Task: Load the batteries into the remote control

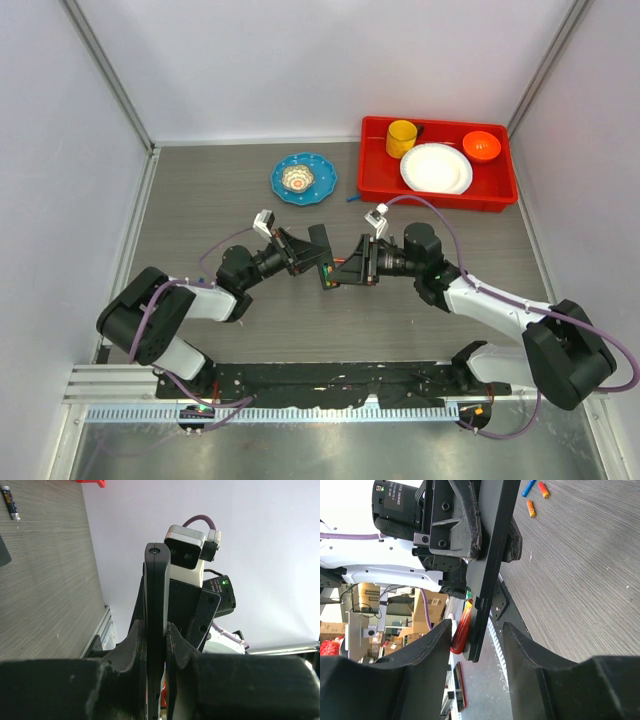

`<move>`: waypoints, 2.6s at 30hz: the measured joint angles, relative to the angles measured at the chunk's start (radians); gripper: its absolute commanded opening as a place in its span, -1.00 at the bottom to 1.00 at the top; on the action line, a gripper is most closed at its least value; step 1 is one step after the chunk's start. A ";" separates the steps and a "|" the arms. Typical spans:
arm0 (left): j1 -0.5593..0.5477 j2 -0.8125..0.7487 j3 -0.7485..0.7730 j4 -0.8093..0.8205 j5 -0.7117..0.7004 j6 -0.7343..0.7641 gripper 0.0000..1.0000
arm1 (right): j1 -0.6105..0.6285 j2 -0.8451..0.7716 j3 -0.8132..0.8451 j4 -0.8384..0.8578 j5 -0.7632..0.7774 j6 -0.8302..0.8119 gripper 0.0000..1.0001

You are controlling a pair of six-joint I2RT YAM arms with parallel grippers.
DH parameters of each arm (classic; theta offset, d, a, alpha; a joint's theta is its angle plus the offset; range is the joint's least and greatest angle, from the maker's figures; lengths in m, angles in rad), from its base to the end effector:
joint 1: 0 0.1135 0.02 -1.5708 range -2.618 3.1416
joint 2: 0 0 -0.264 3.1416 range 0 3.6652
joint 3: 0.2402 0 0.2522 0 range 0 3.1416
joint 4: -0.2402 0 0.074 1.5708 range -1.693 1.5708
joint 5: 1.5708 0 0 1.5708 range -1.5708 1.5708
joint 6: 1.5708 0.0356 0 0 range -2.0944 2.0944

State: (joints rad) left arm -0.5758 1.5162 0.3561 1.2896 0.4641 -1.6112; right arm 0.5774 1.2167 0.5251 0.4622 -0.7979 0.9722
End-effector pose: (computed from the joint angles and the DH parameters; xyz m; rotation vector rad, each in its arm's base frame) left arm 0.2122 -0.1568 0.1901 -0.4684 1.7979 -2.0093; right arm 0.1970 0.1587 0.2286 -0.2665 2.1152 1.7312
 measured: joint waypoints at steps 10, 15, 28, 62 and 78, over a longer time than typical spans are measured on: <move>0.000 -0.001 0.000 -0.003 -0.004 0.020 -1.00 | -0.002 0.040 -0.004 0.068 -0.016 0.037 -0.19; 0.000 -0.001 0.000 -0.006 -0.008 0.021 -0.99 | -0.002 0.041 -0.004 0.081 -0.016 0.053 -0.31; 0.002 -0.006 -0.002 -0.003 -0.012 0.021 -1.00 | -0.004 0.061 -0.006 0.106 -0.009 0.097 -0.58; -0.001 -0.006 -0.018 0.000 0.001 0.022 -0.99 | 0.002 0.082 0.095 -0.075 0.004 -0.009 -0.13; -0.001 -0.004 -0.018 -0.009 0.004 0.040 -0.99 | 0.019 0.108 0.105 -0.083 0.003 -0.019 -0.42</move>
State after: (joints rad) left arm -0.5770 1.5120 0.3382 1.2808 0.4679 -1.5711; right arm 0.5964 1.3247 0.6296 0.3790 -0.7948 0.9527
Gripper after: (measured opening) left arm 0.156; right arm 0.322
